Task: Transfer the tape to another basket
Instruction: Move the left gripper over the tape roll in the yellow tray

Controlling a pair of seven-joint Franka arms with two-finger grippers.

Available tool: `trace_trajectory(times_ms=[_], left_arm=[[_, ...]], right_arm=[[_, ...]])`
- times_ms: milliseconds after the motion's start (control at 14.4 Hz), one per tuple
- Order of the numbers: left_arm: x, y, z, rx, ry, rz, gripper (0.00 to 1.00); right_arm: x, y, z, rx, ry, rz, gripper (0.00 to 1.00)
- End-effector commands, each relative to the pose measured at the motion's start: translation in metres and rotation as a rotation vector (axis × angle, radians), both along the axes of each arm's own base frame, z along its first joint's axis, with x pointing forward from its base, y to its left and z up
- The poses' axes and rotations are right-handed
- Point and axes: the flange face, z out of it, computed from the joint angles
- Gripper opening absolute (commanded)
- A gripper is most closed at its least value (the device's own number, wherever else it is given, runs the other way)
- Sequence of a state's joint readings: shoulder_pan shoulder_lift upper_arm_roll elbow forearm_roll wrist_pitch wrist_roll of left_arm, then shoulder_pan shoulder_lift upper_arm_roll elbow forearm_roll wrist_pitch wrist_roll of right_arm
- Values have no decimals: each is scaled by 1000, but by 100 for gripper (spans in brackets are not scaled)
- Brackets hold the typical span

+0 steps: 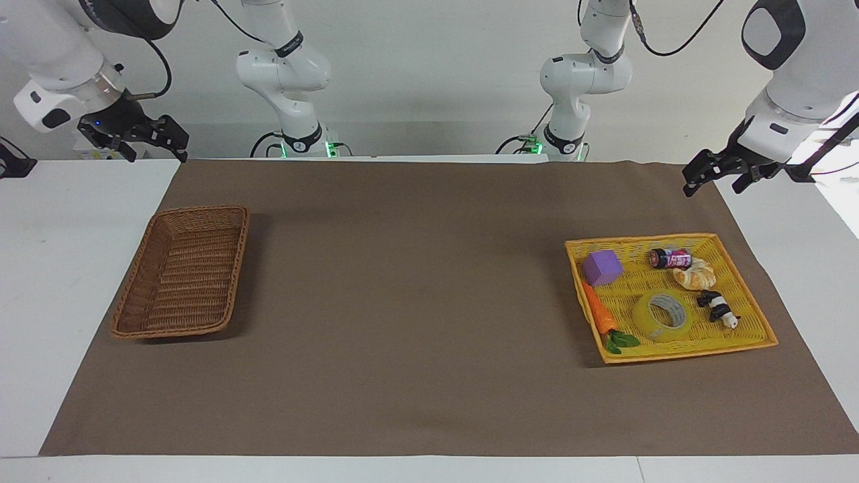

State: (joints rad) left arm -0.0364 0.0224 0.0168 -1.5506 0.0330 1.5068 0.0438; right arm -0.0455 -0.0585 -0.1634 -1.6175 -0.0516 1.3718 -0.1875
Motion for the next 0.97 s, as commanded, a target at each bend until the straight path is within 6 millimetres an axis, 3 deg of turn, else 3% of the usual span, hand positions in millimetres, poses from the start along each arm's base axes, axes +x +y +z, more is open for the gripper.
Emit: trace_trajectory(times_ms=[0, 348, 418, 487, 696, 905], left_arm=[[-9, -1, -1, 16, 18, -8, 100], [-9, 6, 0, 18, 6, 0, 100], [-5, 20, -6, 18, -12, 26, 98], [-2, 38, -25, 19, -26, 58, 97], [10, 57, -109, 15, -53, 84, 97], [56, 60, -202, -5, -91, 116, 97]], right_arm=[[-6, 2, 1, 6, -14, 18, 100], [-6, 2, 1, 5, -16, 18, 100], [-6, 2, 1, 6, -14, 18, 100], [-6, 2, 1, 5, -16, 18, 100], [-6, 2, 1, 5, -16, 18, 100], [-6, 2, 1, 6, -14, 18, 100]])
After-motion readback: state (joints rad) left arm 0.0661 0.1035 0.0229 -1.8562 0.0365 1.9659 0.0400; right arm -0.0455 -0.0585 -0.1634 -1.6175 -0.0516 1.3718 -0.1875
